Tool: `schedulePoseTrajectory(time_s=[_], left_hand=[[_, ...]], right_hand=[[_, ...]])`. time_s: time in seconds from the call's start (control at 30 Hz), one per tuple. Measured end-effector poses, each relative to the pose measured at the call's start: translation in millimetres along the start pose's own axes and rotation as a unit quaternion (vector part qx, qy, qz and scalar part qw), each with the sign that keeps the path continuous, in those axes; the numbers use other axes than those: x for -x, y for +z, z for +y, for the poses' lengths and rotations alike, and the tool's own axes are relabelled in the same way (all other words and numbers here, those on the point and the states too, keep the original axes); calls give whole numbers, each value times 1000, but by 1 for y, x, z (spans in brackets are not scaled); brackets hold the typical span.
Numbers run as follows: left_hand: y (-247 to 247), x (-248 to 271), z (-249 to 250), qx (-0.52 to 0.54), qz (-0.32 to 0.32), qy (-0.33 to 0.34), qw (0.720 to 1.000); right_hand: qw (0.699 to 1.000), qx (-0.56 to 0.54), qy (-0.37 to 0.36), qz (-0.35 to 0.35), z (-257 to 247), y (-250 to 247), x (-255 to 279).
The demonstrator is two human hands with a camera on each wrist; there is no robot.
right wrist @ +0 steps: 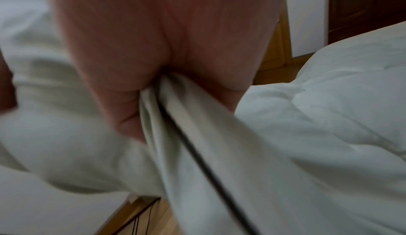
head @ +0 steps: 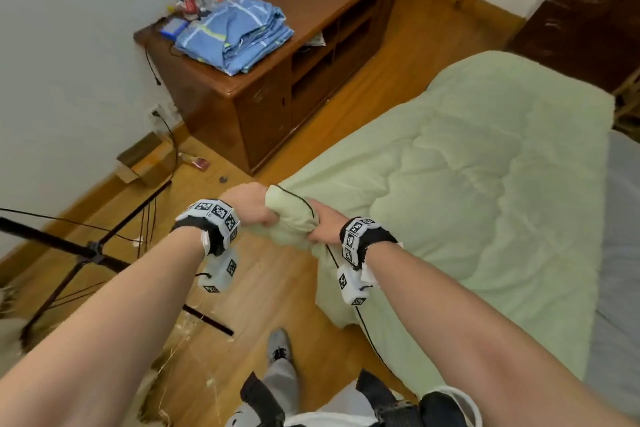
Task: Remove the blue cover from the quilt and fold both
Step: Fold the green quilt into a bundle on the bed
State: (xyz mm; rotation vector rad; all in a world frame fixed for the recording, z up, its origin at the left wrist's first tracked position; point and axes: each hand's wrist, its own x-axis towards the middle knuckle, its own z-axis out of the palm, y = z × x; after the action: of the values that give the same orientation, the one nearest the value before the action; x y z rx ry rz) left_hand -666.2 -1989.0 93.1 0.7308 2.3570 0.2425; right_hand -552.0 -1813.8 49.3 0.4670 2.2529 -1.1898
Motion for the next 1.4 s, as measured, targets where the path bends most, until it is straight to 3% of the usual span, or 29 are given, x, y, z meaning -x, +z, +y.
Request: schedulePoseTrajectory(time_s=[0.13, 0.23, 0.4, 0.53, 0.7, 0.83, 0.9, 0.97, 1.2, 1.4], left_hand=[[70, -14, -46, -57, -153, -25, 986], [101, -33, -44, -23, -230, -28, 973], [90, -69, 12, 26, -182, 10, 983], [61, -96, 58, -21, -161, 49, 986], [28, -135, 102, -48, -80, 88, 992], [9, -169, 120, 11, 1, 111, 994], [-3, -195, 125, 35, 46, 121, 991], [-12, -228, 127, 48, 46, 127, 990], [-32, -399, 115, -21, -62, 116, 991], [-43, -552, 109, -97, -155, 138, 973]], right_hand=[[988, -57, 83, -120, 25, 20, -6], [984, -78, 133, -94, 54, 16, -8], [973, -142, 180, -31, 91, -22, -2], [967, -174, 186, 2, 113, -64, 5], [965, -189, 164, 82, 130, -122, -4], [961, -196, 172, 97, 138, -159, -21], [959, -188, 179, 117, 145, -177, -43], [957, -176, 190, 134, 152, -193, -69], [942, -134, 277, 136, 175, -257, -204], [932, -43, 342, 113, 180, -320, -326]])
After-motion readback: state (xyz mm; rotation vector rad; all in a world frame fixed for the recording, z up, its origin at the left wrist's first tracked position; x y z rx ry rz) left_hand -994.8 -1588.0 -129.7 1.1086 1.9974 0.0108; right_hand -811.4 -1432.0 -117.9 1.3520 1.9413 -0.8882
